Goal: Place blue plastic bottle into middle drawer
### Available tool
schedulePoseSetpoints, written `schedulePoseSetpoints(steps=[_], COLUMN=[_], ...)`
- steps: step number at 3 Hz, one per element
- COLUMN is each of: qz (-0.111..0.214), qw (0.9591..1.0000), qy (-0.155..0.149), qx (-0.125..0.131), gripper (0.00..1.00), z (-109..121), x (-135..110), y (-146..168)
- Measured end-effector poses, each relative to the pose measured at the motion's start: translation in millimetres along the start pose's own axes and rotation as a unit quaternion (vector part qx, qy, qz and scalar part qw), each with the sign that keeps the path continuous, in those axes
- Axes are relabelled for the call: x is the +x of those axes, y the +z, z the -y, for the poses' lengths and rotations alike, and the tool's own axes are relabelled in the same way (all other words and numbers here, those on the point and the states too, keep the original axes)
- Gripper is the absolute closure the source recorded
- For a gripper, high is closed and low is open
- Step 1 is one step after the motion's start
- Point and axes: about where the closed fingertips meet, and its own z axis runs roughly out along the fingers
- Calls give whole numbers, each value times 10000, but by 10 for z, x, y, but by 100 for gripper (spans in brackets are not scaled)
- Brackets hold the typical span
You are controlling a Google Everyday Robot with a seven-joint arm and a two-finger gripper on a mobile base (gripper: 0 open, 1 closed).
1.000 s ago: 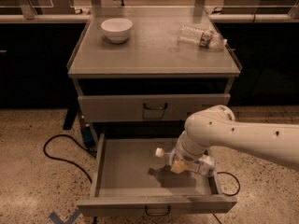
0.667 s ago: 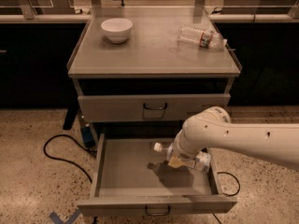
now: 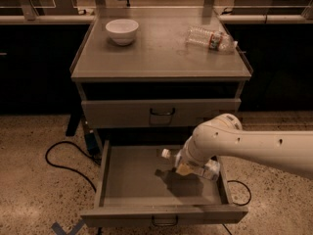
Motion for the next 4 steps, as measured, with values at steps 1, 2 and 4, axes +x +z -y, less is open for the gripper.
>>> schedulePoseSetpoints(steps=[1,2,4], qz=[50,-16,-152], qw=[9995,9975,9932], qy=[235,434,626], qx=[-192,-566,-967], gripper=[100,100,100], z=[-82,-286,-564], x=[78,154,213], y=[437,1025,1648])
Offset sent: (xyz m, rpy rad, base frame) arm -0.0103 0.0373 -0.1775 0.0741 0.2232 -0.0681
